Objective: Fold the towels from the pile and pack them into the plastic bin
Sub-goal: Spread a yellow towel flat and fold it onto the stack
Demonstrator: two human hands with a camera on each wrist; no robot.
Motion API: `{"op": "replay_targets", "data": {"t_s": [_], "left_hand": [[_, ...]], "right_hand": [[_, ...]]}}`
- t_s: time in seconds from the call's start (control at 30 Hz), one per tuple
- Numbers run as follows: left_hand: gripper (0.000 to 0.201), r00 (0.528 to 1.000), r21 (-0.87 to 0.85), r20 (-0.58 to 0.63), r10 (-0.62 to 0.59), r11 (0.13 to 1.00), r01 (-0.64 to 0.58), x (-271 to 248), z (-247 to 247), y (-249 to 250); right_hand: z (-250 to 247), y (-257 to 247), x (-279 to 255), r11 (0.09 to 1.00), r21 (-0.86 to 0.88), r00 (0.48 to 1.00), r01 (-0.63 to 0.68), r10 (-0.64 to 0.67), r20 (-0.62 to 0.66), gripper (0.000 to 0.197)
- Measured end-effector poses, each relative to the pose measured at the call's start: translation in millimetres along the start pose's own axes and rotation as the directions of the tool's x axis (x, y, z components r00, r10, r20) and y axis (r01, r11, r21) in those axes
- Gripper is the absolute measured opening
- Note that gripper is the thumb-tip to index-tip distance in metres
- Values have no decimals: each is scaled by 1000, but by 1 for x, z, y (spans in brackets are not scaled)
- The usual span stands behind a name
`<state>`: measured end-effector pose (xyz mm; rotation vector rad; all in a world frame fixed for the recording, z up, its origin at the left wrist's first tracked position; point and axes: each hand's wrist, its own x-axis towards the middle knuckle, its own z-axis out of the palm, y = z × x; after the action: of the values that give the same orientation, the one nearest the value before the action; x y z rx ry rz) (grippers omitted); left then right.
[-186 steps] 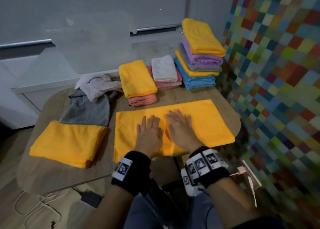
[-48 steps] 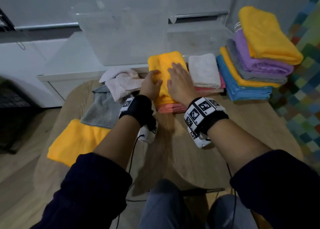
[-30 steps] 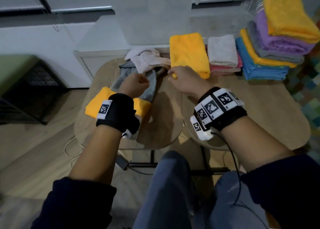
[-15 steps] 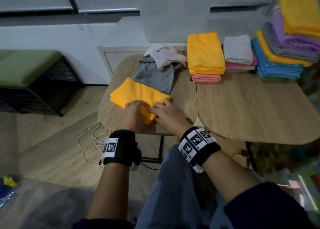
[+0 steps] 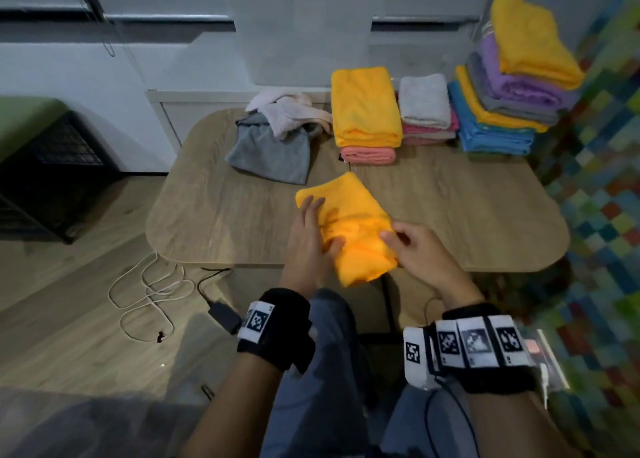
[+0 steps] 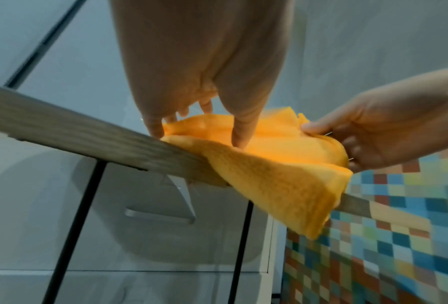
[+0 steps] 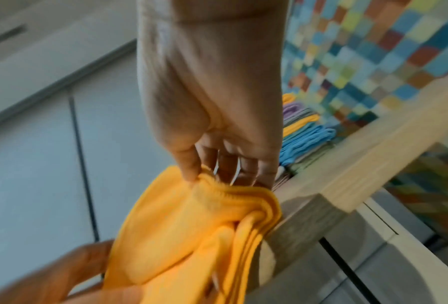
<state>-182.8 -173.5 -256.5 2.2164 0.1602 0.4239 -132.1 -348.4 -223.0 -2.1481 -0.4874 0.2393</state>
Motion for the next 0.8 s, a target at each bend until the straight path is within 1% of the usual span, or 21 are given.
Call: {"op": "replay_targets", "data": {"t_s": [0.03,0.07,0.1,0.13,0.17,0.2,0.23,0.27,0.3,0.33,0.4,0.43,0.5,0.57,0.6,0.63,0.7,0.73,0.8], "left_hand": [[64,1000,2,-14,2,1000,-2,0,6,2],[60,999,27,-38,14,1000,-13,-1,9,4],[53,997,62,-75,30,998,-25,-2,14,6],[46,992,98,-118,39,995,-27,-3,18,6],[42,985,126,-164,47,992,-26,-4,22,5],[41,980,152,-188,58,988,-29,-4,24,5],[42,982,185,-177,73,982,-40,-4,25,4],[43,991,236,-110,75,971,-47,-2,26,4],[44,998,303,-10,58,951,-53,-1,27,4],[47,995,375,98,28,925,-63,1,27,3],[54,967,491,253,-33,866,-99,8,27,2],[55,952,528,301,-60,841,-115,14,25,2],[55,928,576,358,-101,806,-134,30,20,4],[53,917,608,378,-127,781,-142,47,14,9],[52,918,624,377,-127,766,-151,54,13,13],[52,919,629,377,-115,760,-162,58,15,17],[53,909,569,410,-71,799,-194,56,27,29],[54,889,528,454,-57,821,-217,51,36,35],[60,851,490,523,-52,835,-250,40,54,40]], "right_hand": [[-10,2,-2,993,101,996,-57,64,-68,27],[-17,4,-3,976,190,980,-104,134,-149,27],[-24,8,-2,947,285,946,-146,218,-239,29],[-29,12,-2,906,382,894,-182,314,-320,30],[-33,15,-2,854,477,831,-207,411,-374,25],[-35,18,-2,793,567,768,-224,502,-398,24],[-36,24,0,726,647,719,-232,576,-389,22],[-38,29,1,664,714,686,-223,627,-369,22],[-40,36,1,621,753,662,-220,661,-352,25],[-42,41,1,605,762,640,-228,684,-351,25],[-47,47,2,630,732,610,-260,695,-381,11],[-50,49,3,650,710,611,-272,687,-394,9],[-57,47,7,680,666,644,-307,664,-380,16],[-61,44,12,688,621,696,-376,652,-301,19],[-62,42,14,702,578,715,-415,645,-271,20],[-61,43,15,726,531,726,-437,633,-268,20],[-59,48,15,793,434,736,-428,584,-342,16],[-57,50,14,836,374,745,-401,535,-398,15],[-55,55,11,915,250,756,-317,402,-516,14]]}}
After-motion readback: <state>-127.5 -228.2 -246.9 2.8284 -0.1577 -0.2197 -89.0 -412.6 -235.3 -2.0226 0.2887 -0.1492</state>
